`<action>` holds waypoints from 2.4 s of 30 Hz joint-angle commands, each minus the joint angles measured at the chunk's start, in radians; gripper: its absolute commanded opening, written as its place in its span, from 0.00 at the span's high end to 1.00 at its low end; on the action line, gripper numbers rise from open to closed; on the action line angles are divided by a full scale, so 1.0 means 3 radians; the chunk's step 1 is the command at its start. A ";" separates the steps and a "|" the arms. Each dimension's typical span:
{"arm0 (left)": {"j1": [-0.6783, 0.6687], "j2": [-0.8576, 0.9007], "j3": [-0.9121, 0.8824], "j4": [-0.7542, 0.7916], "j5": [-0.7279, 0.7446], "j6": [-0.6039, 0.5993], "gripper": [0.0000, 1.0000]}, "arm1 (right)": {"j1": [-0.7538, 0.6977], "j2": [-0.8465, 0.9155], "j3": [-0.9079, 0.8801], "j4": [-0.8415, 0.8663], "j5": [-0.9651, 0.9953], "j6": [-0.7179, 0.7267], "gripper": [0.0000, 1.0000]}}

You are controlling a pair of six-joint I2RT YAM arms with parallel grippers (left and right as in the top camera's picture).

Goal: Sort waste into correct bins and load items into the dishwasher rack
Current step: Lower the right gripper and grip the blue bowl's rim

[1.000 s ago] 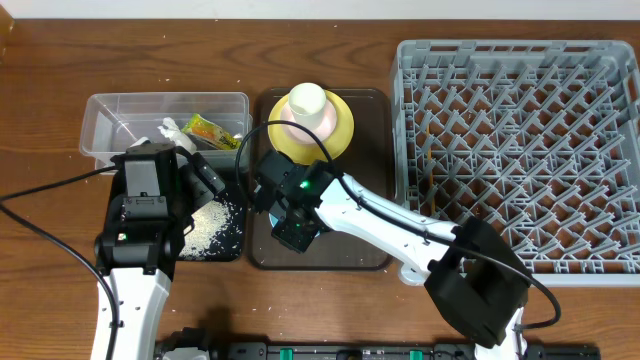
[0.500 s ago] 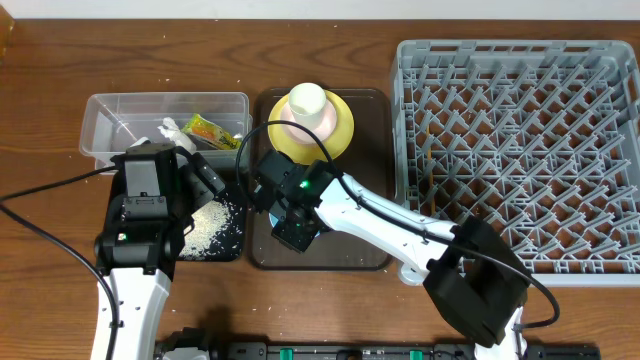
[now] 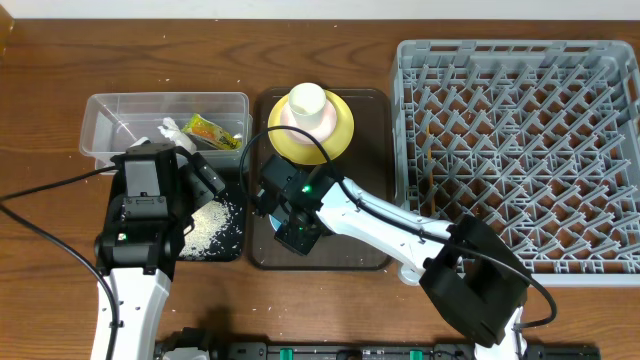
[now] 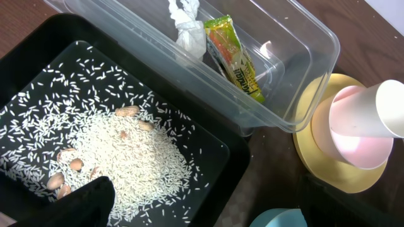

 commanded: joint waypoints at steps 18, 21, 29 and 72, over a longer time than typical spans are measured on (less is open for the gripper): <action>0.0014 0.0019 0.0048 -0.0010 -0.0061 0.0017 0.05 | 0.0048 0.0052 -0.0025 -0.0537 0.0348 -0.0019 0.67; 0.0014 0.0019 0.0048 -0.0010 -0.0061 0.0017 0.05 | 0.0048 0.0052 -0.0025 -0.0683 0.0441 -0.0018 0.64; 0.0014 0.0019 0.0048 -0.0010 -0.0061 0.0018 0.05 | 0.0018 0.0052 -0.0025 -0.0821 0.0556 0.0010 0.57; 0.0014 0.0019 0.0048 -0.0010 -0.0061 0.0018 0.05 | 0.0181 0.0145 -0.0027 -0.0032 0.0249 0.0318 0.67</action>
